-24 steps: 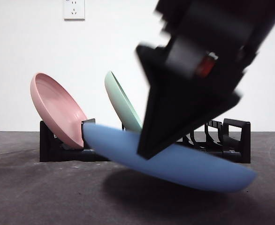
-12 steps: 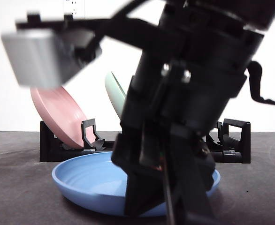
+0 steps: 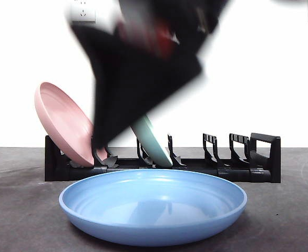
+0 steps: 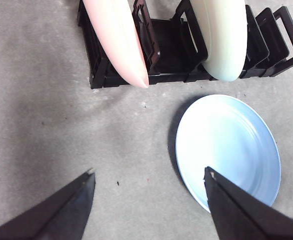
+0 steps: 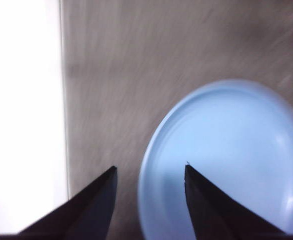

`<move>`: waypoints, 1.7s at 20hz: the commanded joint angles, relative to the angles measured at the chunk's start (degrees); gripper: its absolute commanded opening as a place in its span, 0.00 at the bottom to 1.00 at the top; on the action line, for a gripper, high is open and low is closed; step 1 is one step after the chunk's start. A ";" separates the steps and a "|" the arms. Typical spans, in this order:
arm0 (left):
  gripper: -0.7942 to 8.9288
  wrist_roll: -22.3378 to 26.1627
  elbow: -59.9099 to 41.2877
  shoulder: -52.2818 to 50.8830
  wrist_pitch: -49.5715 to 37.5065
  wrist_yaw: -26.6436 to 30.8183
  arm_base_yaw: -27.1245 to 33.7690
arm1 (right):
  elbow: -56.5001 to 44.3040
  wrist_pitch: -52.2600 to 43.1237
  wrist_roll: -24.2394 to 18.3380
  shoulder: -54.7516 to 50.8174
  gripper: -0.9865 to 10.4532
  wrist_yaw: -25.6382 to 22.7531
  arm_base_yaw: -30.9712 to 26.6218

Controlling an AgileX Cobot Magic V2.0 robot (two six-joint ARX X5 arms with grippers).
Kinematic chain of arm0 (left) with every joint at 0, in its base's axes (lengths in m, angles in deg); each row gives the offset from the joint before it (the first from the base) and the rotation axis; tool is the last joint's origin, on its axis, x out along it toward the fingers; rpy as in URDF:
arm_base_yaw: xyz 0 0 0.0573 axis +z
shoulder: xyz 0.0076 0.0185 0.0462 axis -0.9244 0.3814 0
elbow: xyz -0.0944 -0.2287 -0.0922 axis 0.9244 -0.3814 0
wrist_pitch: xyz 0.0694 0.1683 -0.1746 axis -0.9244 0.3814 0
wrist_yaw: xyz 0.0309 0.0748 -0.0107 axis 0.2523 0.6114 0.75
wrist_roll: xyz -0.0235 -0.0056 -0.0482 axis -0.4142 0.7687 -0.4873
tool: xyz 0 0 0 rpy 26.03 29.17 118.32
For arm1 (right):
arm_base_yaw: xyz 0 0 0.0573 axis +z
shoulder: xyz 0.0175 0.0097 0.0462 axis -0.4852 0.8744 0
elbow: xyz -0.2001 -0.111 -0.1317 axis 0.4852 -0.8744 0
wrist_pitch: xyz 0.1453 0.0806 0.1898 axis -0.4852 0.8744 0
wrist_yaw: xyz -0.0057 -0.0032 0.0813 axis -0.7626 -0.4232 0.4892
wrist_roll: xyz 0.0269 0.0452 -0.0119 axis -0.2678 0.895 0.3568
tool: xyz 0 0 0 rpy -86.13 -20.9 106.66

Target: Place the plate

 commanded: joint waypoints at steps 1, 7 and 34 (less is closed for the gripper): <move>0.44 0.35 1.25 0.31 -0.35 -0.33 -0.09 | 3.98 0.07 3.52 -2.78 0.28 0.04 0.52; 0.44 -7.78 1.25 0.35 -7.26 -0.33 -0.11 | 14.58 4.04 16.76 -11.54 0.28 0.04 -7.39; 0.43 -2.62 44.59 52.46 3.74 26.60 -10.12 | 15.43 19.58 14.62 -24.35 0.28 4.57 -42.16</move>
